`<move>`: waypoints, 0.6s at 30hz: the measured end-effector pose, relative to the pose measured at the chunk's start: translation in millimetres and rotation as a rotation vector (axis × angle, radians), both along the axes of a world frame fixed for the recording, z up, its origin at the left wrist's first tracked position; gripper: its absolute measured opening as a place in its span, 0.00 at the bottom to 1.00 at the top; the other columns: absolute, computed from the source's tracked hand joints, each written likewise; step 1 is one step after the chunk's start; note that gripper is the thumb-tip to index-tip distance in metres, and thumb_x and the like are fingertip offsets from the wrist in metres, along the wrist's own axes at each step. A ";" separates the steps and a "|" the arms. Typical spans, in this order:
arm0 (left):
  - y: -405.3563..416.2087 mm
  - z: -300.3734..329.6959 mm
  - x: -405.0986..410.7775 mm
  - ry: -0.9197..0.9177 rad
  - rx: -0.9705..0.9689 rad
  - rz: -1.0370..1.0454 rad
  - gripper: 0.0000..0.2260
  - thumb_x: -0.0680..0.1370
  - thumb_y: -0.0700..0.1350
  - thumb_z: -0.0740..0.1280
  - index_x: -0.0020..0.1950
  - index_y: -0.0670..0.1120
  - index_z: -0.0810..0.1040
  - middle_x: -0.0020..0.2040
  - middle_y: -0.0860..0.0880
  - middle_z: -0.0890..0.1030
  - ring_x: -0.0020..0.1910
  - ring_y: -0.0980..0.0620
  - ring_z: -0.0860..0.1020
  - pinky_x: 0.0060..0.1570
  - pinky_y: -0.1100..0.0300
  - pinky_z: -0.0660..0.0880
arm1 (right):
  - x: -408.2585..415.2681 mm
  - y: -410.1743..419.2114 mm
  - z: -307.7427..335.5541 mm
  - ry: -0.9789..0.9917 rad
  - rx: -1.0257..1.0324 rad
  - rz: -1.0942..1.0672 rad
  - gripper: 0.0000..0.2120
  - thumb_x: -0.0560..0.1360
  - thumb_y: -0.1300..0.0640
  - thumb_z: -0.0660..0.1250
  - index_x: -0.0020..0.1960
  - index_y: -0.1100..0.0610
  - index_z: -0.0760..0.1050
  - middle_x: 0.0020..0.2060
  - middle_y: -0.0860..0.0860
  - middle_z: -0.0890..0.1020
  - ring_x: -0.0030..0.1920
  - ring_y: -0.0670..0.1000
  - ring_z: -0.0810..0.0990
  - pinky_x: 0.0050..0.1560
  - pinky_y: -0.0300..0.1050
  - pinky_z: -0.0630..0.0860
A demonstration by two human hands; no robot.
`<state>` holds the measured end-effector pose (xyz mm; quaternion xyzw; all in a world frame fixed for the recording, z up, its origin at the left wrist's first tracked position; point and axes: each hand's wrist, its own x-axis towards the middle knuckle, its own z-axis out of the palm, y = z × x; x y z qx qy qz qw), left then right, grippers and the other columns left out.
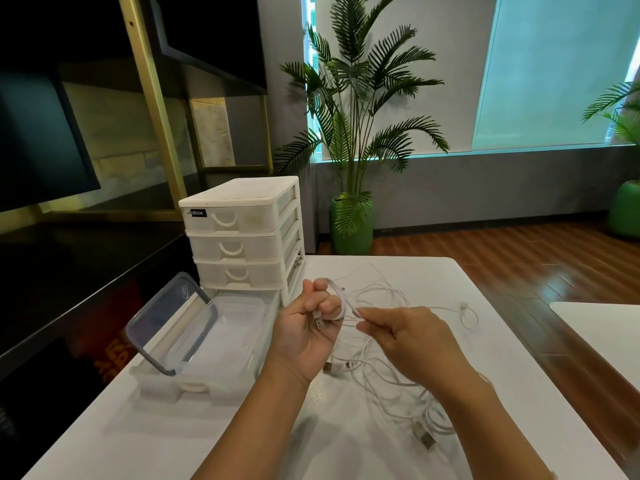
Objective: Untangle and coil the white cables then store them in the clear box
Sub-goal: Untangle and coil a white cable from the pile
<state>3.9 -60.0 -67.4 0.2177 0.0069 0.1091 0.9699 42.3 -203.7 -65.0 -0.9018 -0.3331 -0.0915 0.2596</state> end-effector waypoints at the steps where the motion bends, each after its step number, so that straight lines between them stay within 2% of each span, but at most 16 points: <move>1: -0.6 0.3 1.0 0.031 0.007 0.033 0.17 0.82 0.38 0.50 0.39 0.41 0.74 0.29 0.49 0.72 0.23 0.56 0.70 0.24 0.68 0.71 | -1.3 0.9 -0.1 0.000 -0.046 0.001 0.16 0.77 0.43 0.58 0.63 0.42 0.73 0.58 0.45 0.81 0.58 0.49 0.78 0.55 0.42 0.74; 4: -3.8 1.2 2.4 0.125 0.116 0.099 0.09 0.81 0.35 0.54 0.47 0.41 0.72 0.39 0.47 0.74 0.25 0.56 0.70 0.26 0.68 0.72 | -5.0 5.1 -1.5 -0.048 -0.200 0.042 0.17 0.78 0.43 0.57 0.57 0.50 0.78 0.49 0.47 0.84 0.49 0.50 0.79 0.48 0.43 0.76; 6: -6.6 -0.2 1.5 0.167 0.322 0.139 0.09 0.82 0.39 0.56 0.49 0.40 0.75 0.38 0.47 0.75 0.26 0.57 0.71 0.31 0.67 0.73 | -7.5 6.8 -1.4 -0.066 -0.265 0.087 0.16 0.78 0.44 0.57 0.47 0.53 0.78 0.39 0.47 0.81 0.41 0.50 0.76 0.40 0.41 0.71; 8: -9.2 -3.1 0.8 0.190 0.554 0.194 0.12 0.81 0.44 0.57 0.48 0.39 0.77 0.33 0.49 0.76 0.29 0.57 0.74 0.39 0.65 0.74 | -8.7 7.9 -0.9 -0.080 -0.284 0.131 0.15 0.78 0.46 0.58 0.44 0.54 0.78 0.36 0.48 0.77 0.38 0.49 0.73 0.37 0.42 0.68; 11: -12.2 -7.9 2.5 0.212 0.898 0.290 0.13 0.81 0.45 0.57 0.44 0.43 0.79 0.32 0.52 0.79 0.34 0.55 0.75 0.43 0.64 0.74 | -8.6 7.4 -0.6 -0.066 -0.226 0.172 0.13 0.78 0.49 0.59 0.44 0.53 0.79 0.39 0.49 0.80 0.39 0.49 0.75 0.39 0.41 0.69; 13: -14.1 -10.4 3.0 0.173 1.066 0.281 0.11 0.81 0.45 0.57 0.47 0.50 0.79 0.31 0.53 0.80 0.36 0.55 0.75 0.45 0.64 0.74 | -8.7 5.5 1.1 -0.062 -0.165 0.174 0.12 0.78 0.50 0.60 0.47 0.52 0.80 0.42 0.49 0.82 0.41 0.49 0.77 0.41 0.40 0.69; 16: -12.1 -12.4 1.4 0.141 1.217 0.204 0.13 0.82 0.42 0.54 0.50 0.56 0.76 0.33 0.55 0.80 0.40 0.57 0.77 0.50 0.64 0.72 | -7.0 1.6 5.2 -0.067 -0.097 0.164 0.12 0.78 0.48 0.60 0.52 0.50 0.80 0.40 0.46 0.79 0.39 0.47 0.74 0.39 0.37 0.67; 18: -7.3 -13.7 0.9 0.140 1.300 0.162 0.14 0.82 0.41 0.53 0.48 0.55 0.76 0.36 0.55 0.80 0.42 0.58 0.76 0.50 0.63 0.70 | -5.6 -0.9 8.4 -0.069 -0.036 0.145 0.11 0.77 0.47 0.61 0.50 0.50 0.80 0.35 0.42 0.75 0.36 0.44 0.71 0.37 0.35 0.66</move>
